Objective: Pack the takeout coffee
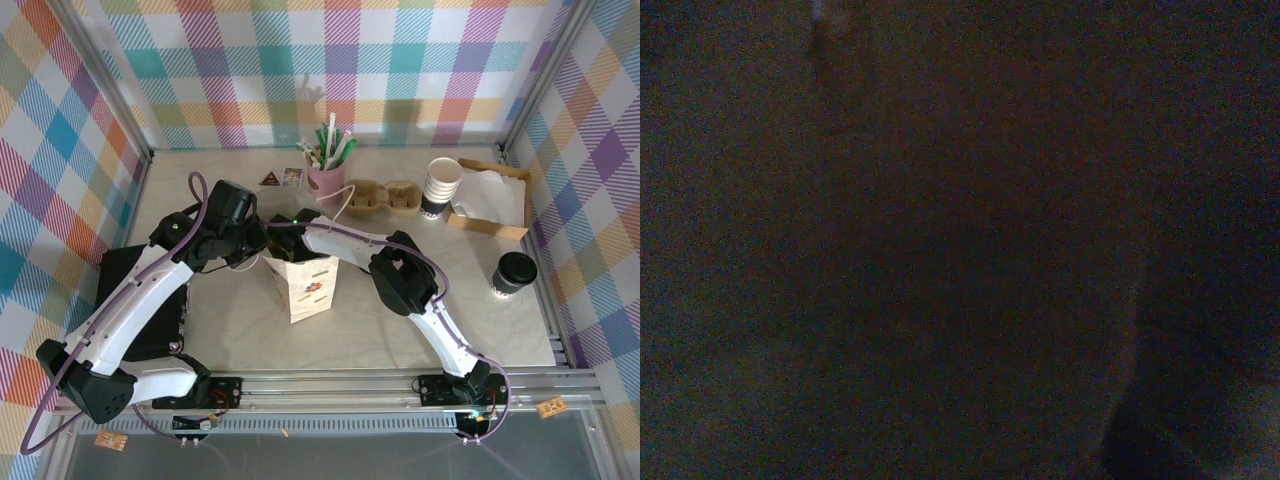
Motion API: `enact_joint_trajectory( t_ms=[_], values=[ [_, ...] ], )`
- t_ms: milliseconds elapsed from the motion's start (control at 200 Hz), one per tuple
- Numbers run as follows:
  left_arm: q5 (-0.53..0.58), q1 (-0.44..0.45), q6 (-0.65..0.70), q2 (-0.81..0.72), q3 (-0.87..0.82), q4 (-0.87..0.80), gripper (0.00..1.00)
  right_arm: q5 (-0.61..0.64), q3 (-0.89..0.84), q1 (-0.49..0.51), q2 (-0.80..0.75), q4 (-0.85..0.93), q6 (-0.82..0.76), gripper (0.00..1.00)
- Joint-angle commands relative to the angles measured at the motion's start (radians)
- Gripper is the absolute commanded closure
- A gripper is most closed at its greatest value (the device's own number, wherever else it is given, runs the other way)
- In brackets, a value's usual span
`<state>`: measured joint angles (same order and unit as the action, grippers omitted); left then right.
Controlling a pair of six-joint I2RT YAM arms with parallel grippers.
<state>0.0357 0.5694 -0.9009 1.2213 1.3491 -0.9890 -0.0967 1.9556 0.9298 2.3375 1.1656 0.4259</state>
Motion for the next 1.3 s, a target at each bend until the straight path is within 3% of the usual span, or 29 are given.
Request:
enact_joint_trajectory(
  t_ms=[0, 755, 1060, 1295],
  values=[
    [-0.017, 0.013, 0.009, -0.034, 0.023, -0.008, 1.0, 0.025, -0.027, 0.005, 0.039, 0.009, -0.012, 0.97],
    [-0.006, 0.014, 0.012, -0.049, 0.032, -0.033, 1.0, 0.047, 0.002, -0.003, 0.07, 0.032, -0.015, 0.96],
    [-0.011, 0.013, 0.071, -0.033, -0.008, -0.068, 1.0, 0.021, 0.121, -0.003, -0.094, 0.094, 0.017, 0.82],
    [-0.022, 0.013, 0.084, -0.008, 0.0, -0.072, 1.0, 0.028, 0.219, -0.002, -0.133, 0.163, 0.022, 0.75]
  ],
)
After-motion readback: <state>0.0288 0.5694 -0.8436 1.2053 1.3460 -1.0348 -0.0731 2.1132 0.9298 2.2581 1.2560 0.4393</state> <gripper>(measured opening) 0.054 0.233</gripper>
